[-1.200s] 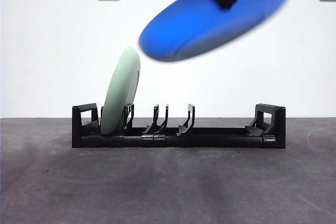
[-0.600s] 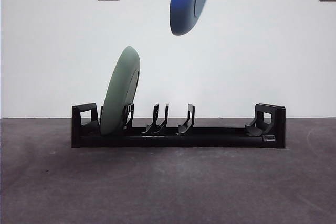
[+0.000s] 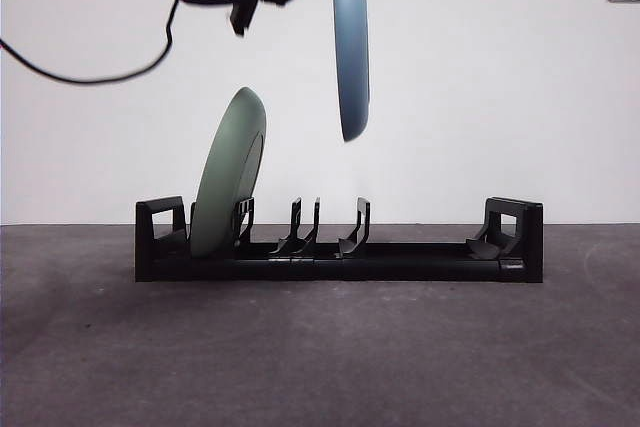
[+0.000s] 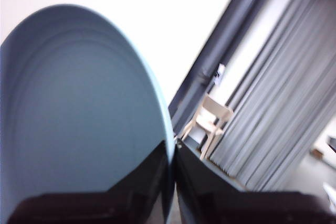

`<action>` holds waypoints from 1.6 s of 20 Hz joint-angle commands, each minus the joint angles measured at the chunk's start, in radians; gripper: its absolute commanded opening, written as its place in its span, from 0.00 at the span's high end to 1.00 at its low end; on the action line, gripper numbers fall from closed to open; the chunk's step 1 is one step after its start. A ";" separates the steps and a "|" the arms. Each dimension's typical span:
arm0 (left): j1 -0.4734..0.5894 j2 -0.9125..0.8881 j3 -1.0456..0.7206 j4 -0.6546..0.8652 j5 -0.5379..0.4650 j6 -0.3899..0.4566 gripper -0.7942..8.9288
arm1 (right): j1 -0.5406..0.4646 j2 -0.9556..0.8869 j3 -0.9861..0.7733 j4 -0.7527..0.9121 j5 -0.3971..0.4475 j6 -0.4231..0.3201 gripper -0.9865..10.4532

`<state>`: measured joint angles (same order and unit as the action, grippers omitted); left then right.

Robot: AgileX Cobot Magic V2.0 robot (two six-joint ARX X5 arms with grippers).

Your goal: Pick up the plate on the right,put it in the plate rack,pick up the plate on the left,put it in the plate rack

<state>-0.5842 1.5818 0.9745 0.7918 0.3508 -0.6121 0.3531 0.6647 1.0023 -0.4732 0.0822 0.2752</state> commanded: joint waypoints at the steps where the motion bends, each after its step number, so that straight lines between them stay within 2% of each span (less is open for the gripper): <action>1: 0.002 0.007 -0.003 0.029 -0.074 -0.047 0.93 | 0.000 0.005 -0.002 0.000 0.003 -0.008 0.51; 9: 0.002 0.054 0.047 0.002 -0.123 -0.035 0.93 | 0.000 0.031 -0.002 -0.003 0.002 -0.007 0.51; 15: 0.001 0.064 0.096 -0.119 -0.140 0.064 0.93 | 0.001 0.049 -0.002 -0.003 0.002 -0.008 0.51; 32: -0.012 0.166 0.096 -0.123 -0.133 0.061 0.93 | 0.000 0.067 -0.002 -0.002 0.002 -0.008 0.51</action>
<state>-0.5930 1.7348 1.0679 0.6559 0.2165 -0.5686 0.3531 0.7326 1.0023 -0.4789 0.0822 0.2752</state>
